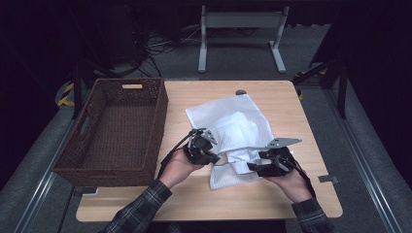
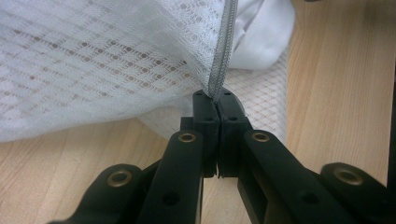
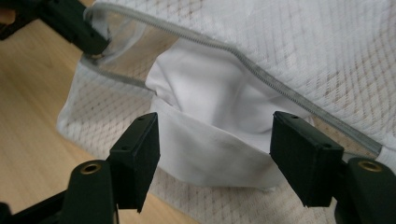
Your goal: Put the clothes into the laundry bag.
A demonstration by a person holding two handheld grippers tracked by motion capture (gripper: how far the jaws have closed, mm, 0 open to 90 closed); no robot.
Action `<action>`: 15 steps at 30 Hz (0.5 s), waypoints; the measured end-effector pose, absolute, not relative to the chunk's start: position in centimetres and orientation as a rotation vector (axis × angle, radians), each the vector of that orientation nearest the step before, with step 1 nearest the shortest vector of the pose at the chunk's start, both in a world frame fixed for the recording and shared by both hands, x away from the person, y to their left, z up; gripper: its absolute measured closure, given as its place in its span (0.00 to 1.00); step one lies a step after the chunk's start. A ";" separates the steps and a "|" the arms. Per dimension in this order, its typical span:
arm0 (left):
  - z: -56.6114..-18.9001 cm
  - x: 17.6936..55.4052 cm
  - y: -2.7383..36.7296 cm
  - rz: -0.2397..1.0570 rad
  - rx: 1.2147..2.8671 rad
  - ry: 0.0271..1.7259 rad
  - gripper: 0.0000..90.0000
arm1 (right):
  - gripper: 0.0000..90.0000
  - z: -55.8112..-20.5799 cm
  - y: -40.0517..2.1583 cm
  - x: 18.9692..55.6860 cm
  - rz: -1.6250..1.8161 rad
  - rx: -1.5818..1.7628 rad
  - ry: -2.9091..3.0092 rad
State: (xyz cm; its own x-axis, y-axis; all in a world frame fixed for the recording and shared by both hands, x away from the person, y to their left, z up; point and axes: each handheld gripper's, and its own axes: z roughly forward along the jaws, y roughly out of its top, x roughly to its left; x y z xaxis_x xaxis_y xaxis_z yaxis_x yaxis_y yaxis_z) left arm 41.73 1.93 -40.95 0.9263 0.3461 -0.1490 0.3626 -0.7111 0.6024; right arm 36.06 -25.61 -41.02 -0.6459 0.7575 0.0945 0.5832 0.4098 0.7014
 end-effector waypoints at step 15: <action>-41.0 41.7 2.0 -0.032 2.418 0.510 0.99 | 0.29 -40.7 -27.5 32.5 0.973 1.098 2.442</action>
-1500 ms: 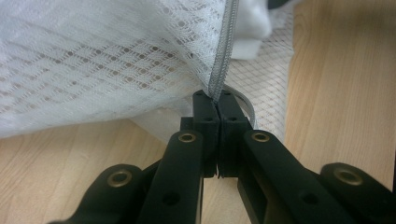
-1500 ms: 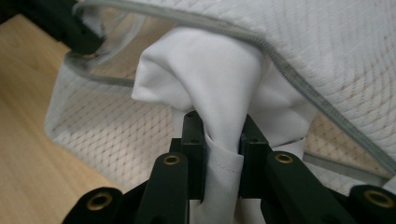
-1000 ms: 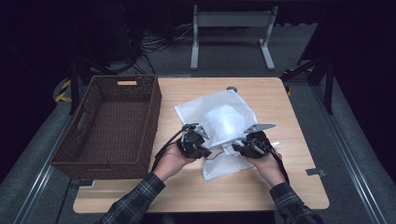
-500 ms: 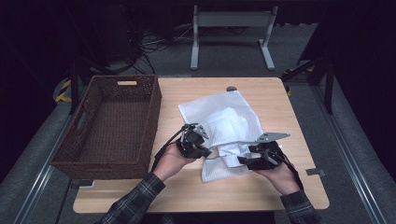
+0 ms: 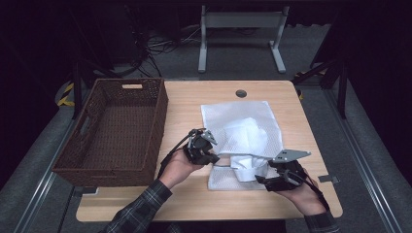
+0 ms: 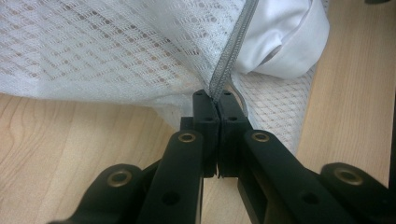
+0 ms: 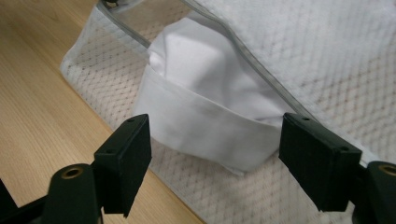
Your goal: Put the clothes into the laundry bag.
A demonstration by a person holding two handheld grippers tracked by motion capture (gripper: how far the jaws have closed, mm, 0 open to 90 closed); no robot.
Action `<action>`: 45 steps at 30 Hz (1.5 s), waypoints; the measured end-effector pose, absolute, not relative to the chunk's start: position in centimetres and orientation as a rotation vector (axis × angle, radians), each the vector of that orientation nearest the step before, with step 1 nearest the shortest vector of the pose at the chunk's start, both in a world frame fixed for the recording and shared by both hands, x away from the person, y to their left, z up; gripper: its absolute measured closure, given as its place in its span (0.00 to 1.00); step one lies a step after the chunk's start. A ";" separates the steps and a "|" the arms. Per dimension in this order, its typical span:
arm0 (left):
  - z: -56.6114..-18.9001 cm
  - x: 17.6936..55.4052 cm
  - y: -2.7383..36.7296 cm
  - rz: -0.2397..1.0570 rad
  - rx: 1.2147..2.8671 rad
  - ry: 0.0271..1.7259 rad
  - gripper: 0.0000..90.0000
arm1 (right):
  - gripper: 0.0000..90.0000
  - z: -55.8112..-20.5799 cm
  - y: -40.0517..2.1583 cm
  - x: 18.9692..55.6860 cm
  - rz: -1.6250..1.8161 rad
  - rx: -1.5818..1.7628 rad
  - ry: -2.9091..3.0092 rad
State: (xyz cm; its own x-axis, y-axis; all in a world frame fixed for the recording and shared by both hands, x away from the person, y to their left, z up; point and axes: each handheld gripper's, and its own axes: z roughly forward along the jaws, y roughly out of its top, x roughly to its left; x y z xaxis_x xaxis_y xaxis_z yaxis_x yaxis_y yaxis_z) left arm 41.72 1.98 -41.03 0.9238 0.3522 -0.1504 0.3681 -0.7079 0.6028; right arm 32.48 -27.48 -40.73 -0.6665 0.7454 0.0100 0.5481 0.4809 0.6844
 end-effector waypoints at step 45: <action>-41.3 41.4 1.3 -0.032 2.438 0.477 0.99 | 1.00 -42.9 -20.5 36.1 1.064 1.053 2.511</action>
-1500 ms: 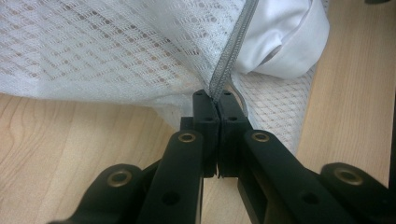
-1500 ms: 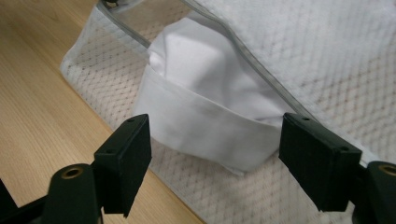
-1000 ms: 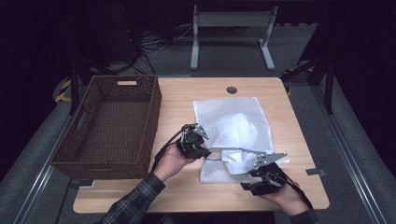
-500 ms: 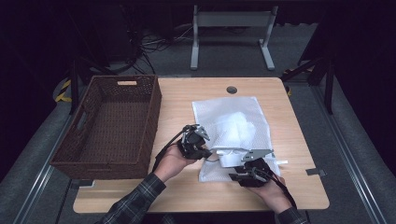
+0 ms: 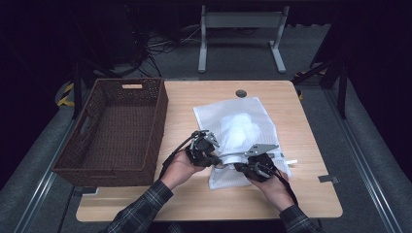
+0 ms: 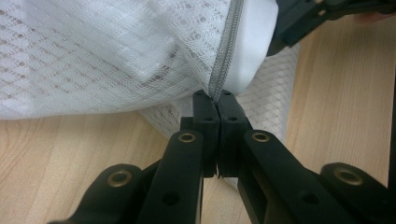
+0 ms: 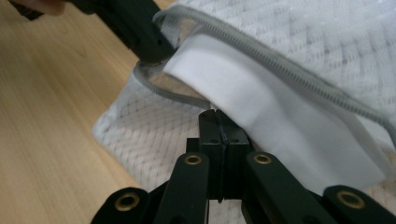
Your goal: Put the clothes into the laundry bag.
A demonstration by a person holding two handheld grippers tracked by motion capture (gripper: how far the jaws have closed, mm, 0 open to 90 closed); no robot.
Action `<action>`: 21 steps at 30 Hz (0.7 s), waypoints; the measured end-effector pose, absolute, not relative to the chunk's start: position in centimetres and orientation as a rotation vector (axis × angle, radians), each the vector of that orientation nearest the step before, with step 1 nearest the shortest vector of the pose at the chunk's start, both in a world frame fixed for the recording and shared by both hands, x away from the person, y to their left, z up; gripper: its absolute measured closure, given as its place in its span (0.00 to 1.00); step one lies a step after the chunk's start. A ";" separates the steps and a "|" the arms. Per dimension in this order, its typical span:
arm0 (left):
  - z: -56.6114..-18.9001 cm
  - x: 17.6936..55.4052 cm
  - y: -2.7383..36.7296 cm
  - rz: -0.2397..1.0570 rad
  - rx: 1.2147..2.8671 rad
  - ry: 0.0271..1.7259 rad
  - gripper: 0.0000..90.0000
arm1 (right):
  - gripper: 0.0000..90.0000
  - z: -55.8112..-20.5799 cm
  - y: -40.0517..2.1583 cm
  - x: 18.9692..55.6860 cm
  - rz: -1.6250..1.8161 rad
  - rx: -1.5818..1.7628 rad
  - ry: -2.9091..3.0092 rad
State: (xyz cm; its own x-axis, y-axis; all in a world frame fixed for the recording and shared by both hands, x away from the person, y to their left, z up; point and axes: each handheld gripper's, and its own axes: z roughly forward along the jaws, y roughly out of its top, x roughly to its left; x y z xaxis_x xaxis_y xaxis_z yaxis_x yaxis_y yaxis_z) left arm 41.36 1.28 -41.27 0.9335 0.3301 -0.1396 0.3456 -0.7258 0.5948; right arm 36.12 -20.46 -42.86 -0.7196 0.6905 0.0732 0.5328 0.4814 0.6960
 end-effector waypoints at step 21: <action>-41.4 41.3 1.1 -0.047 2.459 0.454 0.99 | 1.00 -43.5 -21.6 41.1 1.011 1.152 2.414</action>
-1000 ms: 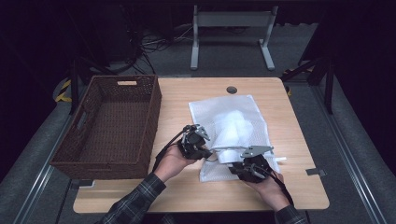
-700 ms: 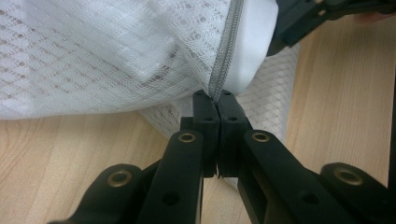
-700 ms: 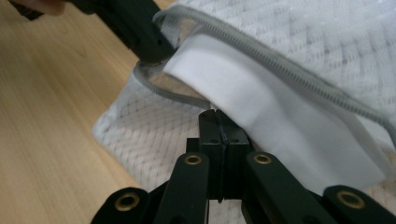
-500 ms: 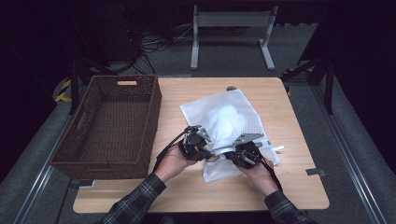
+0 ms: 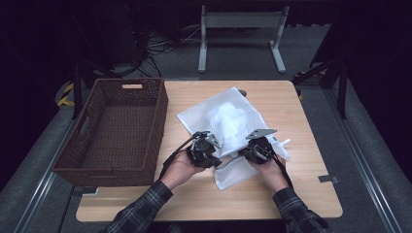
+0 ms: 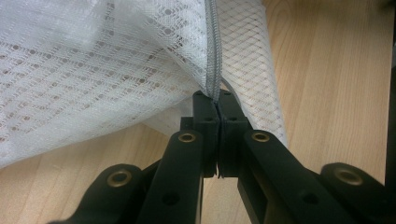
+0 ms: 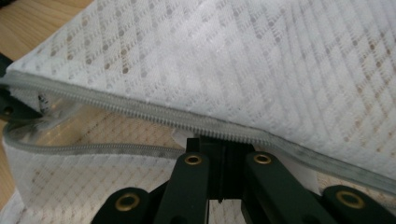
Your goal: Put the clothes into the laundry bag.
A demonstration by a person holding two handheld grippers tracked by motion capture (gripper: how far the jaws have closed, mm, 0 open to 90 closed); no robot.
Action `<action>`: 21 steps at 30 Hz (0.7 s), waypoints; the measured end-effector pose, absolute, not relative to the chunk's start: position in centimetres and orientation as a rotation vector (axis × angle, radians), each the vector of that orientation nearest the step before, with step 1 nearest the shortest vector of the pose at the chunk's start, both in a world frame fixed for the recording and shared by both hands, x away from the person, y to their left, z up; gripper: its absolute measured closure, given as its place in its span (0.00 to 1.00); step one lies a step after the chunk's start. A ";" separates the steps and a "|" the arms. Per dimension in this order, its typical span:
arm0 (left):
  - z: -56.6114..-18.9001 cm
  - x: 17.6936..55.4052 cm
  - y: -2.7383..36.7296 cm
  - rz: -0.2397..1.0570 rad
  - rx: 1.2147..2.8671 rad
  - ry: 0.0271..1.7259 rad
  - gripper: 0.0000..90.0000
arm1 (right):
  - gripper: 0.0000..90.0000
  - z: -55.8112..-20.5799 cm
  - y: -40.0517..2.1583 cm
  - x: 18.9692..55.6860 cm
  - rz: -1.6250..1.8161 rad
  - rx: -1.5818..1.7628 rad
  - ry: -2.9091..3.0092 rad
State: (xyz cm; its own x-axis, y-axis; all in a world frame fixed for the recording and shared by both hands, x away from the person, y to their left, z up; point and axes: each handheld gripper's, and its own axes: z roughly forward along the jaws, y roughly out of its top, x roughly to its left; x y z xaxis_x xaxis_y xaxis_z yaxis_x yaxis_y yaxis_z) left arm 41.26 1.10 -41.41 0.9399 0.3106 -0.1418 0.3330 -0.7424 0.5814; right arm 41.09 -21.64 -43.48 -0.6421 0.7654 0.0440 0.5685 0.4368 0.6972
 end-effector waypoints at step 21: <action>-38.8 39.5 1.6 -0.025 2.382 0.429 0.77 | 0.72 -42.5 -27.4 38.3 1.000 1.153 2.473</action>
